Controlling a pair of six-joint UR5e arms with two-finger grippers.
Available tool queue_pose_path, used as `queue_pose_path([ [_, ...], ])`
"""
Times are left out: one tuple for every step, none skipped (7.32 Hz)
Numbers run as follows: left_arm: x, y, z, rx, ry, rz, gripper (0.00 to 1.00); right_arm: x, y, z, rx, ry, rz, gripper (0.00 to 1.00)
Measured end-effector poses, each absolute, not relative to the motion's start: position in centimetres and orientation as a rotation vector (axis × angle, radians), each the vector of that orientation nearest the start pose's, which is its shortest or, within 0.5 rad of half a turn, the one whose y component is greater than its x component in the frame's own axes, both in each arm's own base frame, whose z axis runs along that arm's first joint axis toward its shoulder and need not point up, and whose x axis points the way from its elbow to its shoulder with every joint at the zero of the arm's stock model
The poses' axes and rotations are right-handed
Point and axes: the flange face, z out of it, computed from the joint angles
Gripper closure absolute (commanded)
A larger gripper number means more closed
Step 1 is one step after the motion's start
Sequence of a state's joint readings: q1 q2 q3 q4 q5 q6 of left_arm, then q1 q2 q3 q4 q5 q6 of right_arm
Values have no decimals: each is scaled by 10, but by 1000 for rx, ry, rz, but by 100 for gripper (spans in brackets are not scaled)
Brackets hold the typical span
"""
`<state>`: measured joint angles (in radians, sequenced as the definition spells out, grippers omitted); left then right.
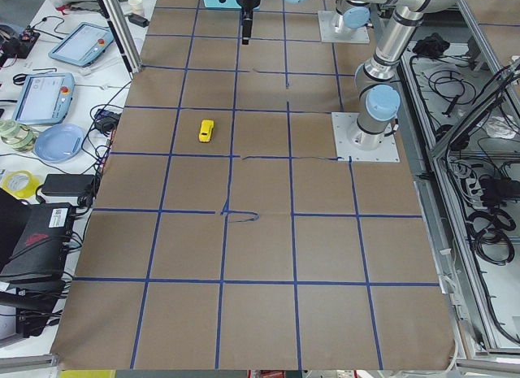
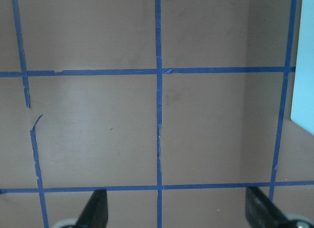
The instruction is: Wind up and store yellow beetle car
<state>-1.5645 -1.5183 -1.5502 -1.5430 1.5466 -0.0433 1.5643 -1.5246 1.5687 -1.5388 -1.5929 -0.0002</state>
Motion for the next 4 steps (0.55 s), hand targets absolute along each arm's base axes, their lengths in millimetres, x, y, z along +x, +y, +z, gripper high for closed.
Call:
queue_pose_path([
  [-132, -479, 527, -78, 3163, -160, 0, 128, -504, 463, 10, 3161, 121, 0],
  [-132, -478, 528, -79, 3163, -162, 0, 128, -504, 462, 10, 3161, 121, 0],
  [-132, -478, 528, -80, 3163, -165, 0, 128, -504, 462, 9, 3161, 122, 0],
  [-132, -477, 529, -80, 3163, -166, 0, 128, -504, 462, 9, 3160, 123, 0],
])
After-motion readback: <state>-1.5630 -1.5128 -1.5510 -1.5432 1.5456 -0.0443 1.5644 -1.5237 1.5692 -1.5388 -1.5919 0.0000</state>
